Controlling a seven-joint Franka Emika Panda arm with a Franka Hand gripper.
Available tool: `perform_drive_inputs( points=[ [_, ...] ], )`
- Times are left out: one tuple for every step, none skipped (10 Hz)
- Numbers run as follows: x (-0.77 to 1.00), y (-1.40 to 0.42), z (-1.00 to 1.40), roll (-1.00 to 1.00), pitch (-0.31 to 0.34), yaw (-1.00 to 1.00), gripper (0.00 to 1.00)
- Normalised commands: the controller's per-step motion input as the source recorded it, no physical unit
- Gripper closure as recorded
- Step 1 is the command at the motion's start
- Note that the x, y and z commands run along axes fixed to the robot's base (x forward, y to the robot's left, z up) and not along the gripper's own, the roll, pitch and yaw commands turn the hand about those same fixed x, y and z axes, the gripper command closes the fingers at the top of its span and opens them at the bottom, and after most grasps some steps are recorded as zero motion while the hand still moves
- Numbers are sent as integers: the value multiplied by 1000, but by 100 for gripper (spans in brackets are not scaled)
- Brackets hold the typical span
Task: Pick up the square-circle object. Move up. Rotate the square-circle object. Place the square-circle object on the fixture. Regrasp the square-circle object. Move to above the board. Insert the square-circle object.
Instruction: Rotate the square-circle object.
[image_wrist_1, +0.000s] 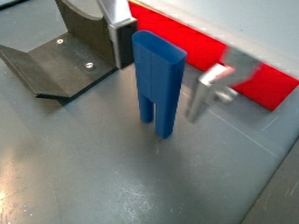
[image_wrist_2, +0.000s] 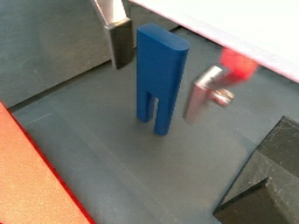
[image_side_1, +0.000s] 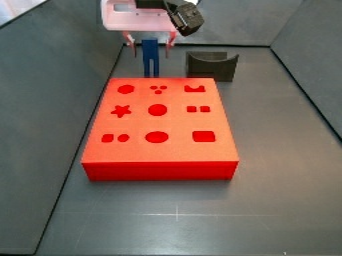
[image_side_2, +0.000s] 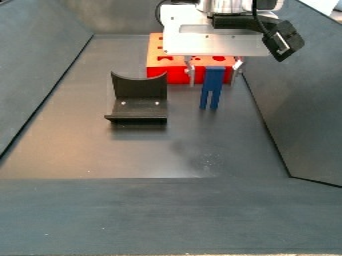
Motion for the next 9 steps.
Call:
perform_drive_inputs(
  points=[
    [0, 0, 1000, -188, 2, -10, 0],
    [-14, 0, 1000, -188, 17, -11, 0],
    [-27, 2, 1000, -186, 38, -14, 0],
    [-26, 5, 959, -183, 47, -18, 0],
    [-13, 10, 740, -178, 54, -24, 0],
    [-11, 11, 563, -175, 59, -29, 0],
    [-8, 13, 322, -170, 63, -35, 0],
    [-4, 14, 203, -168, 67, -39, 0],
    [0, 0, 0, -13, 5, 1000, 0]
  ],
)
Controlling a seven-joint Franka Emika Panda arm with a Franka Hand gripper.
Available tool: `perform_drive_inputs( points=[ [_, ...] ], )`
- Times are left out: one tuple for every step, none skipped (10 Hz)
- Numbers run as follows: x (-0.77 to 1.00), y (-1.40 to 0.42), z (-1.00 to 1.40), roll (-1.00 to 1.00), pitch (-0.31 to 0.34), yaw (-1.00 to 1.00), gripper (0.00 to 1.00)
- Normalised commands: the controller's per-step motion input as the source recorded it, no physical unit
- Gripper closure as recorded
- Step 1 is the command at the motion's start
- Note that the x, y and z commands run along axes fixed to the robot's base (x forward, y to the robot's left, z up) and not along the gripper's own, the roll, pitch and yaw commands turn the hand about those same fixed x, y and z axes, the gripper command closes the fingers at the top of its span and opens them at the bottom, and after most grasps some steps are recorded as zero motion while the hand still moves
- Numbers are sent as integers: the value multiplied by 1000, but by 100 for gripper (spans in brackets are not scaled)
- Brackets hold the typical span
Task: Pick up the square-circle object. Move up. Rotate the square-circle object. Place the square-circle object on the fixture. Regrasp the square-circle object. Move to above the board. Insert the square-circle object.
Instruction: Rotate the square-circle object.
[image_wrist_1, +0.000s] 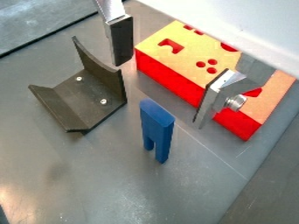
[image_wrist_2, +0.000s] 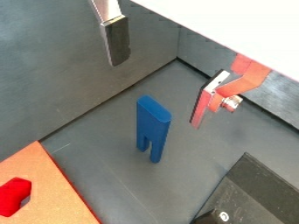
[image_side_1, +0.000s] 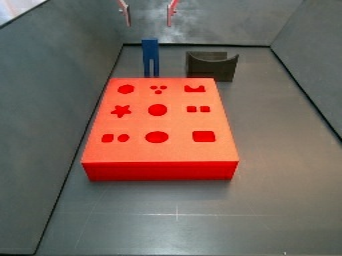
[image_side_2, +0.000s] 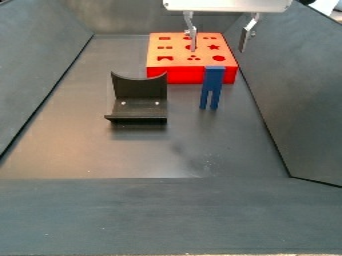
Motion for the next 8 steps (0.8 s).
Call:
perform_drive_inputs(
  points=[
    [4, 0, -18, -13, 5, 1000, 0],
    [12, -10, -3, -11, 5, 1000, 0],
    [12, -9, -3, -11, 5, 1000, 0],
    [12, -8, -3, -11, 5, 1000, 0],
    [12, -7, -3, -12, 5, 1000, 0],
    [12, -6, -3, -12, 5, 1000, 0],
    [12, -6, -3, -12, 5, 1000, 0],
    [12, -6, -3, -13, 5, 1000, 0]
  ],
)
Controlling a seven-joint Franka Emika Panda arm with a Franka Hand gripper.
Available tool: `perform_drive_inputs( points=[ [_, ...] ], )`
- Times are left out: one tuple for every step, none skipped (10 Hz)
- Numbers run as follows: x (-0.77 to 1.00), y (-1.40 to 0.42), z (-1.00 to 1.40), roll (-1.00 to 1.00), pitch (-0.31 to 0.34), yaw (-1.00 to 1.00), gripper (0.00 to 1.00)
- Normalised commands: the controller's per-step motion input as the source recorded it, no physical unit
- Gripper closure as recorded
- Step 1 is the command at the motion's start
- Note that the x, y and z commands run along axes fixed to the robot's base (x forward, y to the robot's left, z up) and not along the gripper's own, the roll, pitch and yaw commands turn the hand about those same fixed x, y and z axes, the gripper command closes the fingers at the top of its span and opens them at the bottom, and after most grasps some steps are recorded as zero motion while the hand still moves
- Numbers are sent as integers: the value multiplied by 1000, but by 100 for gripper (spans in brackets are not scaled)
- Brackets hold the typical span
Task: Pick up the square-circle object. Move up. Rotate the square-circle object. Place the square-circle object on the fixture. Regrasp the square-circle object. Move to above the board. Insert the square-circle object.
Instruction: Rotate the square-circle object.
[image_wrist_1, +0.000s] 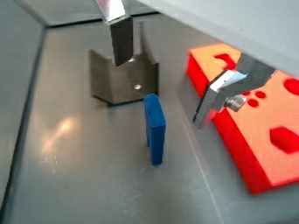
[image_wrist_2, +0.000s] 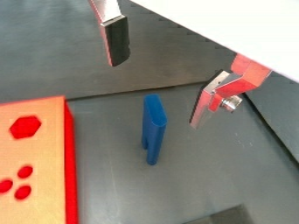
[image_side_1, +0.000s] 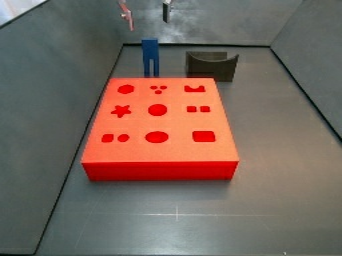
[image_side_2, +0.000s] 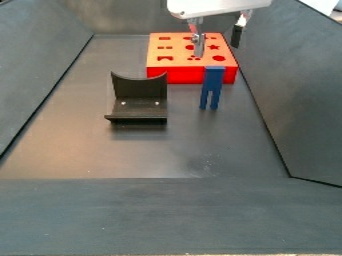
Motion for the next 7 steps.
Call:
perform_drive_inputs(
  points=[
    [12, -5, -3, -13, 5, 1000, 0],
    [12, -5, -3, -13, 6, 1000, 0],
    [12, -5, -3, -14, 6, 1000, 0],
    [12, -5, -3, -14, 6, 1000, 0],
    [12, -5, -3, -14, 6, 1000, 0],
    [12, -5, -3, -15, 6, 1000, 0],
    [12, -5, -3, -15, 6, 1000, 0]
  ],
)
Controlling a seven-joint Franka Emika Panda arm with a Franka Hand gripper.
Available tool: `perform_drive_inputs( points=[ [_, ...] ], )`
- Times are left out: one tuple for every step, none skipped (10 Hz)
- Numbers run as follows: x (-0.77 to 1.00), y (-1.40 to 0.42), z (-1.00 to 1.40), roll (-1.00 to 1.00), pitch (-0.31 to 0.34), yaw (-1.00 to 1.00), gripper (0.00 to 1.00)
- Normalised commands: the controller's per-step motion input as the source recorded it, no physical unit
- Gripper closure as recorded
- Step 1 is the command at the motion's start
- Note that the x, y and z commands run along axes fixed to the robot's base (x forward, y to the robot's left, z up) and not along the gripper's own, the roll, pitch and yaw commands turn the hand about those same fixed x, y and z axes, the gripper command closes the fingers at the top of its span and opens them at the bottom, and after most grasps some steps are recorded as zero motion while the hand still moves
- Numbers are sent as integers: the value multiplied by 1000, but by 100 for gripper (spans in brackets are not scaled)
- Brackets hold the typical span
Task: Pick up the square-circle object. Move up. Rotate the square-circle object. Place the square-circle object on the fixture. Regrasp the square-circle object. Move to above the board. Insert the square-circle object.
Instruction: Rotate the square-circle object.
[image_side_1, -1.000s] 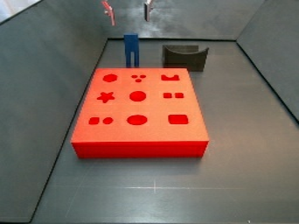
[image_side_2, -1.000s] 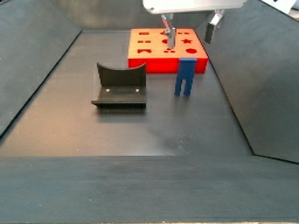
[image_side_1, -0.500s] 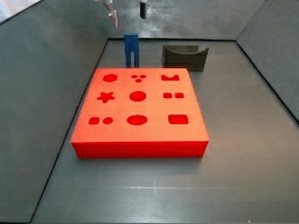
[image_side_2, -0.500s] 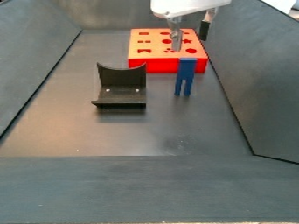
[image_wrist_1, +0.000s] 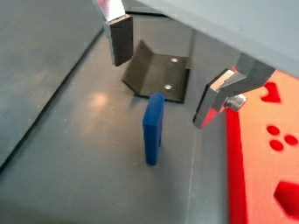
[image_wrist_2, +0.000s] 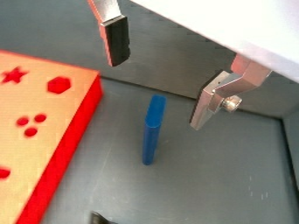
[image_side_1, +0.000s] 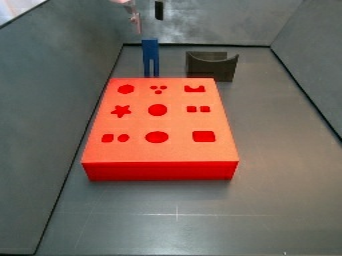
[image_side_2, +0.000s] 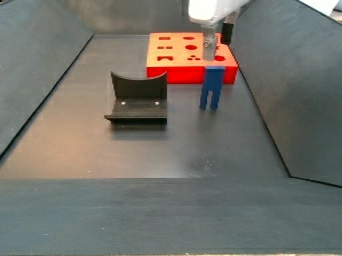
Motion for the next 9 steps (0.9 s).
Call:
perform_drive_inputs(
  points=[
    [12, -5, -3, -16, 7, 1000, 0],
    [12, -5, -3, -16, 7, 1000, 0],
    [12, -5, -3, -17, 7, 1000, 0],
    [12, -5, -3, -17, 7, 1000, 0],
    [12, -5, -2, -18, 8, 1000, 0],
    [12, -5, -3, -19, 8, 1000, 0],
    [12, -5, -3, -20, 8, 1000, 0],
    [12, -5, -3, -21, 9, 1000, 0],
    [12, -5, -3, -21, 9, 1000, 0]
  ],
)
